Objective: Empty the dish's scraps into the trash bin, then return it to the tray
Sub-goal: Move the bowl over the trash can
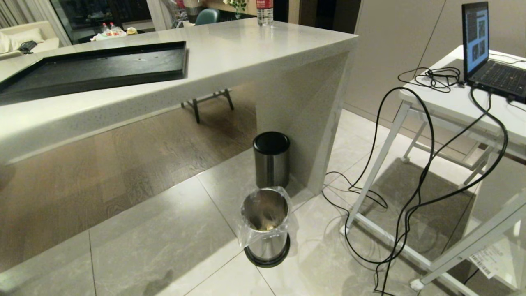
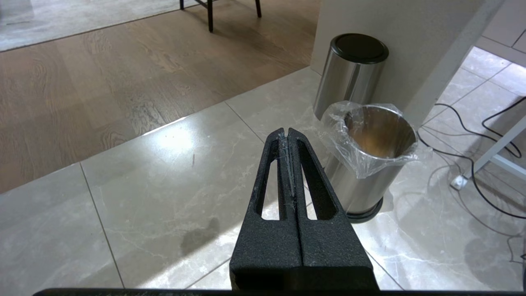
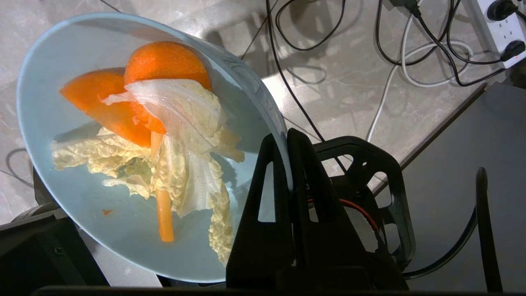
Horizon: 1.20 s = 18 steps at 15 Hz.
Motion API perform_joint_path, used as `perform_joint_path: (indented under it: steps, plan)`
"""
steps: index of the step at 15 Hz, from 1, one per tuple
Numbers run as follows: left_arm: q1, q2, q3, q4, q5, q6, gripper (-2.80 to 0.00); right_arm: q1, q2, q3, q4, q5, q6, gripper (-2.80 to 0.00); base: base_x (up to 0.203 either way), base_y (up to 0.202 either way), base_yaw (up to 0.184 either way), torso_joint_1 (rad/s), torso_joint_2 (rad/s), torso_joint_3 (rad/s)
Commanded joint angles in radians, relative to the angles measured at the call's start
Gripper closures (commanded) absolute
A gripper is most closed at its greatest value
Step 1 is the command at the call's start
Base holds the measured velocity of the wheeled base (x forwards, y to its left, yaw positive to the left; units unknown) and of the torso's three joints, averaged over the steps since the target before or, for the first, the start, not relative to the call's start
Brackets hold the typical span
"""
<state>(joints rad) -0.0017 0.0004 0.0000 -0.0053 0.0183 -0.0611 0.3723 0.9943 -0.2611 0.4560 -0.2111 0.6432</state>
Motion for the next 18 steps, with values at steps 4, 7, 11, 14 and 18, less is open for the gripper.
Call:
perform_joint_path:
  steps: [4, 7, 11, 14, 18]
  plan:
    - [0.0, 0.001, 0.0, -0.001, 0.0, 0.001, 0.0, 0.002, -0.001, -0.001, 0.003, -0.002, 0.003, 0.0, 0.0, 0.0, 0.0, 0.0, 0.0, 0.0]
    - [0.0, 0.001, 0.0, -0.001, 0.0, 0.001, 0.0, 0.002, -0.002, 0.0, 0.003, -0.002, 0.004, 0.0, 0.0, 0.0, 0.0, 0.0, 0.0, 0.0]
    - [0.0, 0.001, 0.0, -0.001, 0.002, 0.001, 0.0, 0.001, 0.0, 0.0, 0.003, -0.002, 0.004, 0.0, 0.0, 0.0, 0.0, 0.0, 0.0, 0.0]
    - [0.0, 0.001, 0.0, -0.001, 0.002, 0.001, 0.0, 0.0, 0.0, 0.0, 0.003, -0.002, 0.004, 0.0, 0.0, 0.0, 0.0, 0.0, 0.0, 0.0]
    - [0.0, 0.001, 0.0, 0.0, 0.003, 0.001, 0.0, 0.0, 0.0, 0.005, -0.016, -0.002, 0.004, 0.0, 0.0, 0.0, 0.0, 0.0, 0.0, 0.0]
